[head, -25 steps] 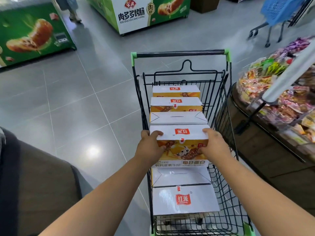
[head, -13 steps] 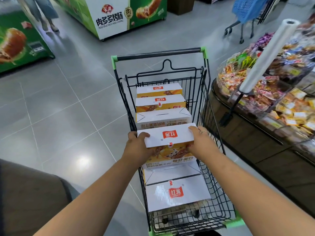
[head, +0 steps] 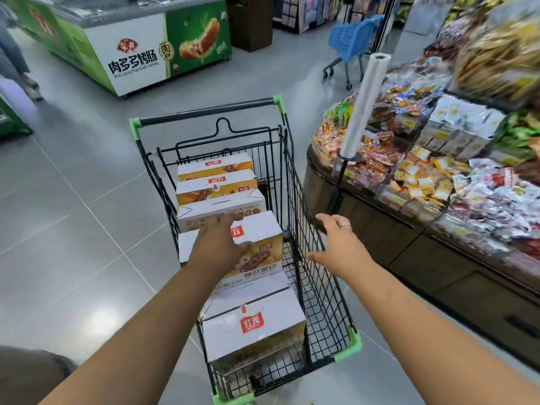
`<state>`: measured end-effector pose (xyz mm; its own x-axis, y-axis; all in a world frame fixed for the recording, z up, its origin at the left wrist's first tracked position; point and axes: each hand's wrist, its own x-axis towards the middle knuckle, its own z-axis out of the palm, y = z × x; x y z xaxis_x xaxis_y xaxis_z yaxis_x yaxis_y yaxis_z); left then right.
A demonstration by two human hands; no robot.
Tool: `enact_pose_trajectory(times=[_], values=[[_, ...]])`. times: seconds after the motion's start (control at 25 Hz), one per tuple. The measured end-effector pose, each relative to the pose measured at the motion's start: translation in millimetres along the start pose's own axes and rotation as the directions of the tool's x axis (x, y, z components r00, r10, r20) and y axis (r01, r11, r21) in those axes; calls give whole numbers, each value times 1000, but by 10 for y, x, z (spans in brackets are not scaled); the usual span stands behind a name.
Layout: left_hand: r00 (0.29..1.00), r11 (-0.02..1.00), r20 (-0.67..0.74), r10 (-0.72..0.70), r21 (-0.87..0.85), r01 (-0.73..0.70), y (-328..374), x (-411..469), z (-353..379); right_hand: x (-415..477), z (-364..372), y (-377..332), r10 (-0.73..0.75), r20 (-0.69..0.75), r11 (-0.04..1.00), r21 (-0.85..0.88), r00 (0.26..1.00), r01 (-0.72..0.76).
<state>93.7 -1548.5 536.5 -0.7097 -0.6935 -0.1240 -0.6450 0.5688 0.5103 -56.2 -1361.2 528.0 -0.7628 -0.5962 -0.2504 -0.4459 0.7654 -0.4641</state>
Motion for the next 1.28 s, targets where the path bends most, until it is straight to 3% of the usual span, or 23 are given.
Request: enact_pose_trajectory(times=[0.32, 0.64, 0.8, 0.96, 1.12, 1.28], values=[[937, 939, 86, 340, -86, -333, 1921, -779, 462, -1060, -1261, 1421, 77, -154, 997, 39, 985, -72], [698, 718, 172, 695, -215, -662, 4076, -1871, 1318, -2775, -2390, 3096, 284, -394, 955, 194, 874, -223], [461, 533, 289, 839, -269, -802, 5027, -2455, 1754, -3688, -2648, 3806, 450, -511, 892, 295, 732, -342], [205, 332, 351, 914, -354, -874, 5744, -2951, 2087, -4539, -2713, 4274, 640, -565, 767, 426, 521, -480], [-46, 146, 396, 917, -441, -886, 6292, -3321, 2529, -5189, -2598, 4565, 782, -557, 595, 535, 278, -600], [-297, -36, 400, 867, -543, -839, 6789, -3629, 2941, -5528, -2492, 4698, 824, -562, 466, 602, 71, -648]])
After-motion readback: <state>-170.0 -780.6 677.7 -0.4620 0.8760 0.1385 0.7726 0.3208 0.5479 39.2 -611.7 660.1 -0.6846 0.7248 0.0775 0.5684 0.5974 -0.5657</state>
